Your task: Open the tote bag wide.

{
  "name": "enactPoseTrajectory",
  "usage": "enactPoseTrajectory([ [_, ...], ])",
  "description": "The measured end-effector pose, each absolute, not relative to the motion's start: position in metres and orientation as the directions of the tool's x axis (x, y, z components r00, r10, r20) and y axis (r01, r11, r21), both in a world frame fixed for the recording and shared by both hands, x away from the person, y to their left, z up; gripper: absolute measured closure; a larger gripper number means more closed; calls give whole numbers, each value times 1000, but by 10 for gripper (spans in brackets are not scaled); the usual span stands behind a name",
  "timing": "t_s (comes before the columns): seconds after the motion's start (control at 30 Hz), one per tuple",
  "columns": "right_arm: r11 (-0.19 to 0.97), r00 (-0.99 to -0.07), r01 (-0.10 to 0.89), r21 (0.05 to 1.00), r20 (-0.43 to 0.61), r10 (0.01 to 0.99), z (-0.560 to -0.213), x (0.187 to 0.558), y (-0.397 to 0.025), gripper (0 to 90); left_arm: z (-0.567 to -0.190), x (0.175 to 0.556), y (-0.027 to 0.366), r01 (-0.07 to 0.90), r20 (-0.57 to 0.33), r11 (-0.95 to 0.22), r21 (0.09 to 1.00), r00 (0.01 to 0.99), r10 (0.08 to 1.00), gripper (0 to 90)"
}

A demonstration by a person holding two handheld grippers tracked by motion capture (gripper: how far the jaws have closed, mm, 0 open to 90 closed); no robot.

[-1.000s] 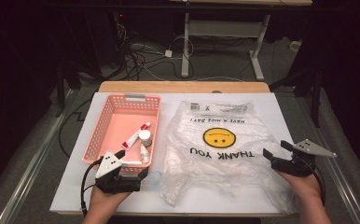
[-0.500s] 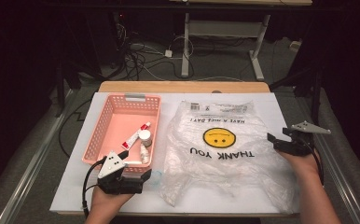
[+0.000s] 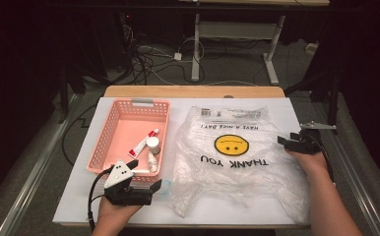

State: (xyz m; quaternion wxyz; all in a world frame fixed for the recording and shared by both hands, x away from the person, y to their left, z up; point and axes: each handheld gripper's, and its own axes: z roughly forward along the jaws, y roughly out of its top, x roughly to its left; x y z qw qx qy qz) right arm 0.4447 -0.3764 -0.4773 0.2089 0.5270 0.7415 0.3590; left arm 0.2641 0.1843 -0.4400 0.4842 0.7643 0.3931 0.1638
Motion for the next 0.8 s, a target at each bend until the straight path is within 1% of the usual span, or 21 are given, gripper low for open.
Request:
enactPoseTrajectory([
  [0.07,196,-368,659,726,83,926,-478,449,-376,397,-440,264,184,442,-128,-221,870,634,762,0],
  [0.13,238,-389,663,710,54,920,-478,452,-371,403,-440,264,185,442,-129,-218,870,632,764,0],
  [0.23,281,-390,651,705,-6,921,-479,451,-365,470,-441,265,186,447,-130,-216,868,624,770,0],
  [0.3,309,-414,637,706,-25,910,-479,448,-361,584,-442,266,188,455,-134,-213,865,617,776,0],
  [0.4,316,-429,632,708,-20,903,-479,447,-359,678,-443,267,191,462,-145,-198,865,607,782,0],
  [0.57,310,-449,634,709,11,893,-479,445,-361,900,-444,267,192,467,-147,-199,862,605,782,0],
  [0.8,299,-445,631,716,17,896,-479,442,-360,900,-444,267,190,464,-146,-204,862,612,777,0],
])
